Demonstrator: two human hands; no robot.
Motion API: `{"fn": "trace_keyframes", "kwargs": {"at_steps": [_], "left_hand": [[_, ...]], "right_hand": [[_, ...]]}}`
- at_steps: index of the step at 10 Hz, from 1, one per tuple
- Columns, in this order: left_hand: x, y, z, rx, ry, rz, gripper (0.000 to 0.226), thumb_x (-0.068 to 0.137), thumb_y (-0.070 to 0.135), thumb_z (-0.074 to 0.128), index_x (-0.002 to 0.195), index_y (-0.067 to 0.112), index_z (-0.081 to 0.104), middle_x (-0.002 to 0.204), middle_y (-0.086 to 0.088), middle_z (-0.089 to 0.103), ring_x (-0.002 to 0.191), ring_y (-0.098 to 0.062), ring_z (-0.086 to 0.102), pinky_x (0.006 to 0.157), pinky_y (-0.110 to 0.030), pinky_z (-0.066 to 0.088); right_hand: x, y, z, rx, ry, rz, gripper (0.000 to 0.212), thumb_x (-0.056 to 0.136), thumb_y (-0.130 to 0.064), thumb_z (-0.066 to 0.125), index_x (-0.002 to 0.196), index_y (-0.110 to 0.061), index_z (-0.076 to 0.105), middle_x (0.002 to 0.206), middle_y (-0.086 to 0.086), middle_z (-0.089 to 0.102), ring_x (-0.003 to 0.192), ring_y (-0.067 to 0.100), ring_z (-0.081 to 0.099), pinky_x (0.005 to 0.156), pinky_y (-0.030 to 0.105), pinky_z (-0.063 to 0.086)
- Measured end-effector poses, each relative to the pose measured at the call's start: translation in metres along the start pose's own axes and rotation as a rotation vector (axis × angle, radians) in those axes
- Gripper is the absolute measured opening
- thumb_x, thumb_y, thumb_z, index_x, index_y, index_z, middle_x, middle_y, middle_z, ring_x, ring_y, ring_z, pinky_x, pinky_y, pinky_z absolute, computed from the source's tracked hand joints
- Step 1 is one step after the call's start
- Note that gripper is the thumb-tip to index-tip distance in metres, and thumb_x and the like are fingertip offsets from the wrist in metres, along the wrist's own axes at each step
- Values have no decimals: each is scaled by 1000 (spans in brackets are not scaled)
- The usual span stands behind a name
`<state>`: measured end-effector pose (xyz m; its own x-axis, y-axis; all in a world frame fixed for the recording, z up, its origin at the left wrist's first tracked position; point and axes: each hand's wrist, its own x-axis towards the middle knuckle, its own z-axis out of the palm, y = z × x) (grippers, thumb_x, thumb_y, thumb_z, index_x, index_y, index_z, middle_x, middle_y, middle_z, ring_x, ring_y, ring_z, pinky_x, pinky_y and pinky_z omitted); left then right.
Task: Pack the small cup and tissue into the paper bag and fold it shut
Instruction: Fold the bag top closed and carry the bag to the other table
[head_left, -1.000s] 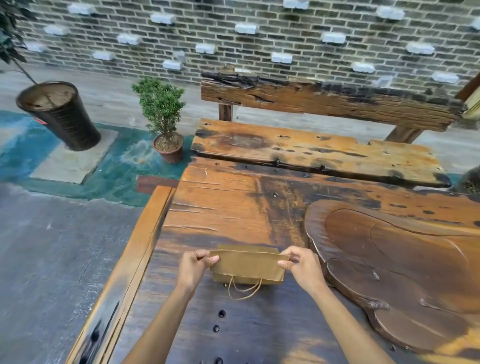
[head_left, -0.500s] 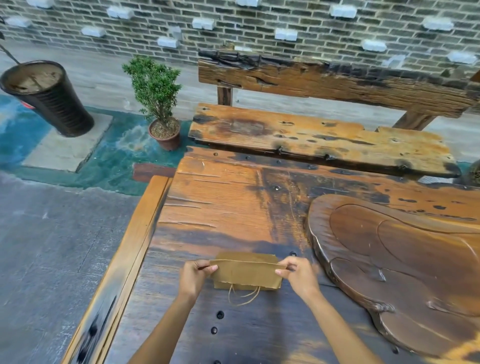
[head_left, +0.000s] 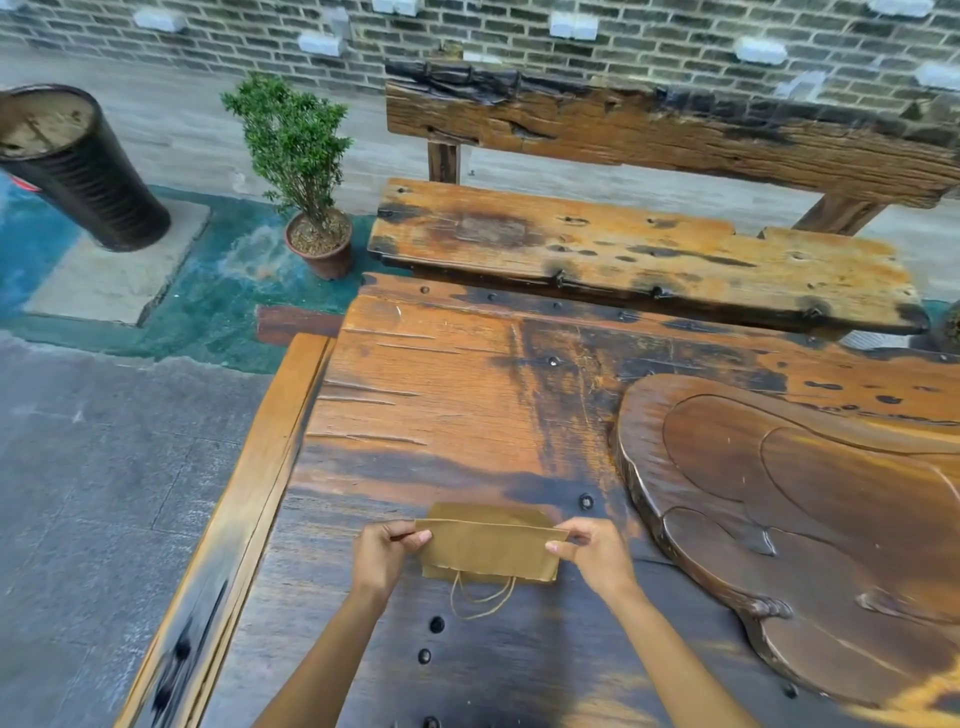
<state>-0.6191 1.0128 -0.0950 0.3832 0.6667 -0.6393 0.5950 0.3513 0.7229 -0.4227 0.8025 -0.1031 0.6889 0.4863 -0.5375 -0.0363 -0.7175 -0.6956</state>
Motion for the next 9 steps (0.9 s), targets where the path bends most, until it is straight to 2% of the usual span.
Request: {"fn": "trace_keyframes", "kwargs": {"at_steps": [1,2,3,4,5,7,8,9], "left_hand": [[4,-8,-1,22,-14,-10,15,76,7,81,91,7,81,96,-7,79,98,-22,72,100,-43,53],[3,-10,-1,14,-12,-9,14,76,7,81,90,7,81,95,-9,79,97,-24,73,99,-44,54],[-4,-2,0,-28,-12,2,9,78,0,77,83,6,80,93,-17,78,93,-31,73,92,-42,57],[-11,-1,2,-57,-52,34,18,80,-8,71,90,5,79,97,-23,76,84,-26,71,78,-33,59],[-20,0,3,-96,-77,33,38,80,-11,69,113,8,73,105,-15,75,94,-24,67,71,-21,55],[-35,3,-1,-71,-55,76,50,81,-3,73,126,16,65,118,-17,66,112,-30,59,90,-35,51],[-44,9,-5,-69,-39,127,49,83,1,73,128,19,63,121,-17,62,113,-27,57,83,-28,46],[-57,16,-9,-47,2,200,40,88,12,71,124,28,65,132,-14,58,116,-25,56,86,-32,46]], "right_hand": [[-2,0,1,13,6,-7,26,68,-7,86,68,-30,76,78,-9,79,82,12,74,84,34,57],[-5,-6,-1,38,17,-4,31,68,-4,86,70,-33,75,78,-9,78,81,10,72,81,30,56],[-10,-15,-6,114,-20,24,28,70,2,83,82,-22,77,88,-7,76,85,8,68,76,19,50],[-15,-20,-9,190,-43,63,26,71,6,81,92,-9,76,92,-4,73,87,7,65,68,6,47],[-25,-22,-12,241,-34,72,28,71,6,82,90,-13,76,99,-1,73,94,9,65,77,12,46],[-43,-24,-13,290,19,27,34,72,10,78,101,-7,74,106,4,73,106,19,66,96,27,47],[-51,-25,-16,337,52,13,33,75,8,76,104,-7,72,105,4,73,108,22,65,97,30,47],[-64,-33,-21,307,117,-22,26,82,-1,74,103,-17,72,115,1,69,113,18,61,93,29,43]]}}
